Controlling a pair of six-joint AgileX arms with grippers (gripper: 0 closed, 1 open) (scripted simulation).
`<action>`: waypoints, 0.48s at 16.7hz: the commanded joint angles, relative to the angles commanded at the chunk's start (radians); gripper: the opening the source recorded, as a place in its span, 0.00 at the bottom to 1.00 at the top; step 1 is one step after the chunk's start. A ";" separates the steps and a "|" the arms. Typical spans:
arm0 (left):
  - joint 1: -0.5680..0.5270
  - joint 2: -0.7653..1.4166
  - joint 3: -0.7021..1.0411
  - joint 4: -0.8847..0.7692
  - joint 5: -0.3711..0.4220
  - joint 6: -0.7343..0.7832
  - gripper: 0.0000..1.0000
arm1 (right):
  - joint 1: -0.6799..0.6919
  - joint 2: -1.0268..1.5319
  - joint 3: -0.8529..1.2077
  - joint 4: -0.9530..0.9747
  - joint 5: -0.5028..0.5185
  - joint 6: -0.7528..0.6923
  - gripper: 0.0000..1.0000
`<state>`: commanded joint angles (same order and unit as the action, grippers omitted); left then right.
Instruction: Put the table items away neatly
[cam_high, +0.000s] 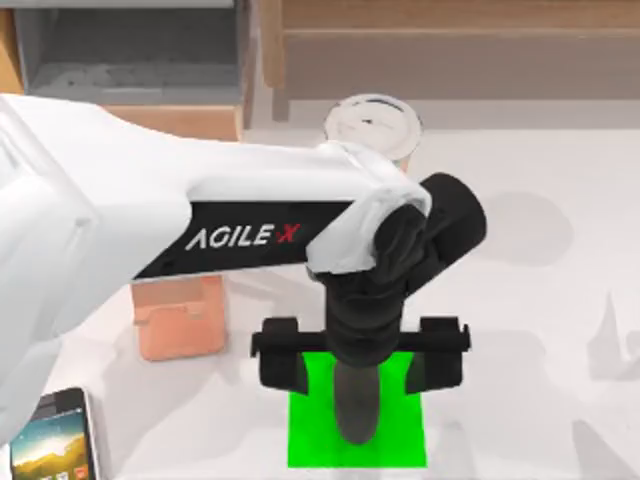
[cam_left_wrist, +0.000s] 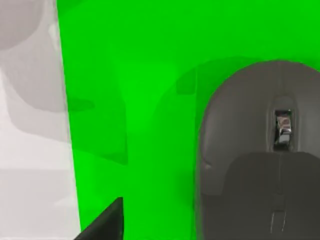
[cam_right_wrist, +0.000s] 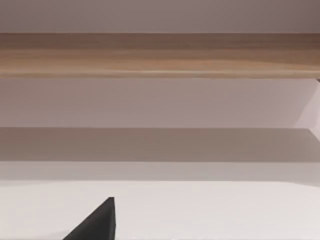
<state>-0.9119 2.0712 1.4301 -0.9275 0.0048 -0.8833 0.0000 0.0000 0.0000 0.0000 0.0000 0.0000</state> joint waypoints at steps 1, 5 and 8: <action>0.000 0.000 0.000 0.000 0.000 0.000 1.00 | 0.000 0.000 0.000 0.000 0.000 0.000 1.00; 0.004 -0.013 -0.011 -0.004 -0.005 0.001 1.00 | 0.000 0.000 0.000 0.000 0.000 0.000 1.00; 0.033 -0.108 -0.100 -0.021 -0.031 0.014 1.00 | 0.000 0.000 0.000 0.000 0.000 0.000 1.00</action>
<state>-0.8784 1.9629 1.3303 -0.9487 -0.0258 -0.8689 0.0000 0.0000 0.0000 0.0000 0.0000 0.0000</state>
